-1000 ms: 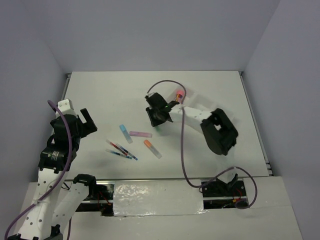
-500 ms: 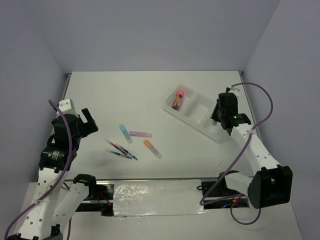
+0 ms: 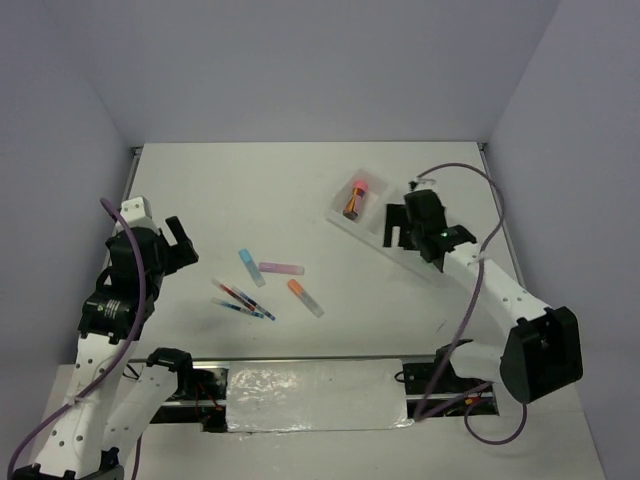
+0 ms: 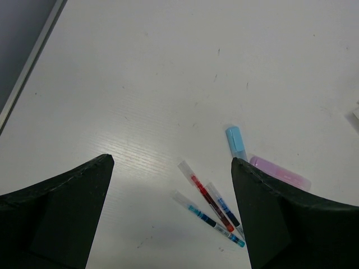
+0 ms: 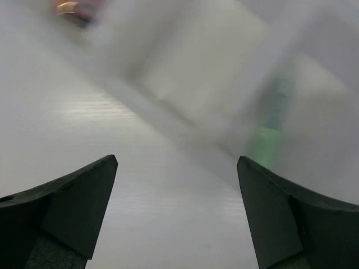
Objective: Sort the stationery into containers
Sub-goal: Place the pen in the storage box, then pick up the pen from the center of the board.
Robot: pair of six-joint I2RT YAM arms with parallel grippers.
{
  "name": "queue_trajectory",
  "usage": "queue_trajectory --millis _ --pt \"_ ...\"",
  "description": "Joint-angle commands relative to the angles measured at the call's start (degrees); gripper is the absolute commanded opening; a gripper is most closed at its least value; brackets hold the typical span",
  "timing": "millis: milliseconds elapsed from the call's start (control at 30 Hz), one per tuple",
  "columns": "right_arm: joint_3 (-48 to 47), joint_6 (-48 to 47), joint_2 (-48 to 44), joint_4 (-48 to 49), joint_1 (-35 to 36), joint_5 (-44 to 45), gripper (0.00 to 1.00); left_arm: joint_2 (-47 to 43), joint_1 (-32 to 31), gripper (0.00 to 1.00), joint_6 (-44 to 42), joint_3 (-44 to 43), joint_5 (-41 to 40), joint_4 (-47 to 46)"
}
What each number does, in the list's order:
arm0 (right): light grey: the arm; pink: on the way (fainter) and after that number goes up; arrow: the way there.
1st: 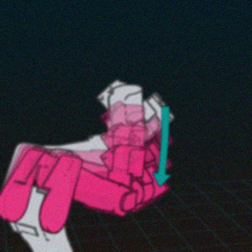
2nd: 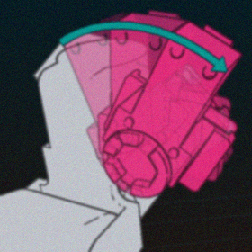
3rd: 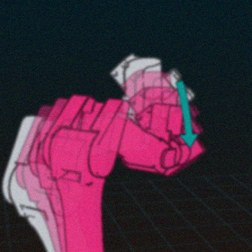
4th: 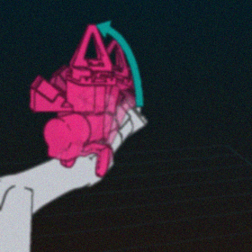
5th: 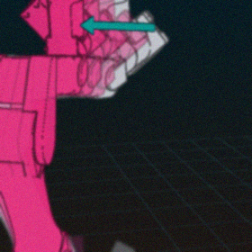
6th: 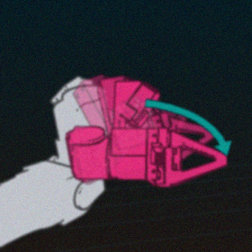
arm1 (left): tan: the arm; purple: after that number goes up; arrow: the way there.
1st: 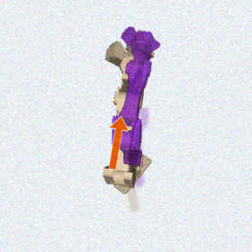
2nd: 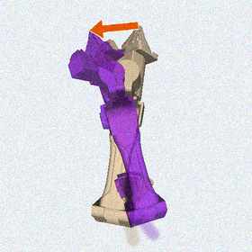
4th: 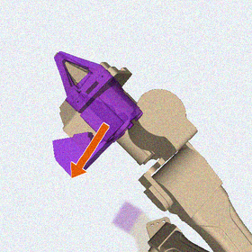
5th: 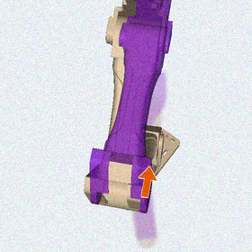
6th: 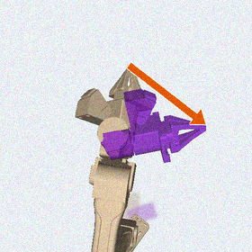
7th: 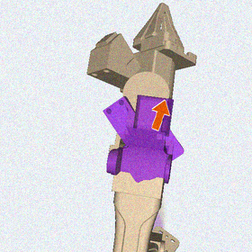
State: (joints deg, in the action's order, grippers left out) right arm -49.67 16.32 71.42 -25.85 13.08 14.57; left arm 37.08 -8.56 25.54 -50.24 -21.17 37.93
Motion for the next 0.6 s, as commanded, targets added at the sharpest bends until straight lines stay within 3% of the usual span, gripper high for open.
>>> queue_trajectory --millis 0,100,200,433,567 --pt "-1.8 -3.8 -4.1 6.8 15.6 -4.1 0.95 0.9 -0.2 0.99 -0.8 0.0 -0.8 -2.1" --pt "1.3 -0.7 0.2 11.5 28.5 -8.9 0.79 2.6 -0.1 0.99 -0.7 -0.3 -0.9 -1.7" --pt "-1.0 2.1 9.2 13.0 38.0 -6.0 0.74 4.0 -0.1 0.99 -0.8 -0.4 -0.7 -1.7" --pt "-10.3 1.4 26.4 12.4 43.8 -2.4 0.68 6.3 0.0 0.99 -0.9 -0.4 0.0 -1.6" --pt "-13.1 1.4 31.6 10.3 44.6 1.0 0.54 7.0 -0.1 0.99 -1.1 -0.2 0.8 -1.9"
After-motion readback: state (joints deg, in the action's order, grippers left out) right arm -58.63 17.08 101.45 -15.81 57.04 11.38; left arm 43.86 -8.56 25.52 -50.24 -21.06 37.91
